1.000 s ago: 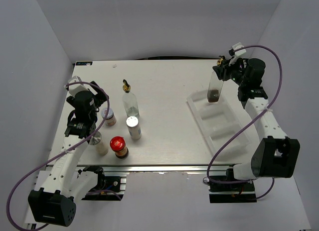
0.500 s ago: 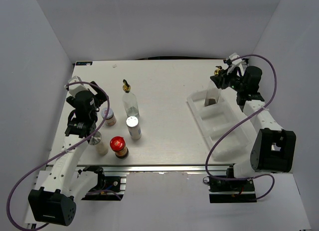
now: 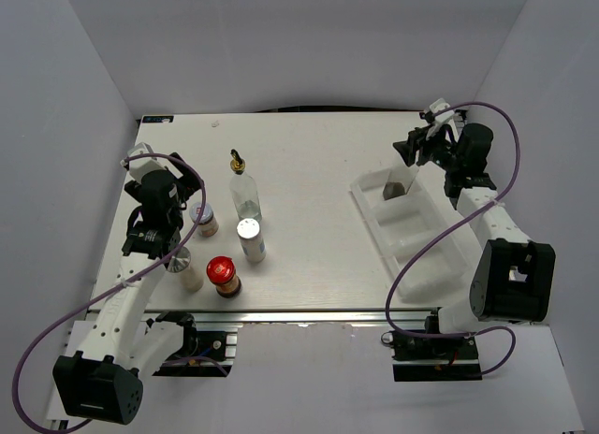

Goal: Organize the condiment bottles

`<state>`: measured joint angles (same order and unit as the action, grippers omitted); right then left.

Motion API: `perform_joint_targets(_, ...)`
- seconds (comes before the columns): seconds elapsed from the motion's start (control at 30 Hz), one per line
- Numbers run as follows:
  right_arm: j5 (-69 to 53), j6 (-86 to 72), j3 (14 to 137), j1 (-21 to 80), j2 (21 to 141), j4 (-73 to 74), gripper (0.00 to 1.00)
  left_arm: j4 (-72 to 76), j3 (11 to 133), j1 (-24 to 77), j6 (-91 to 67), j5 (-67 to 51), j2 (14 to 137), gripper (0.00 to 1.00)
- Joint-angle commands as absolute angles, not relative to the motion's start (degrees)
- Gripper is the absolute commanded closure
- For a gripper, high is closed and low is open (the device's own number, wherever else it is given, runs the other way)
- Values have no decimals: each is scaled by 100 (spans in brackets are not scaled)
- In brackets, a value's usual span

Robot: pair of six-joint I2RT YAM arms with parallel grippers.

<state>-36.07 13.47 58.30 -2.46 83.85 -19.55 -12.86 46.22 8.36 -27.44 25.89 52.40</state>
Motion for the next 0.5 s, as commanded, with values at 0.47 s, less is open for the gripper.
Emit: perform_joint_targets(0.47,-3243,1459,6327,-290,8016,-1944,11,-1274,4676,835,-2751,2619,5142,2)
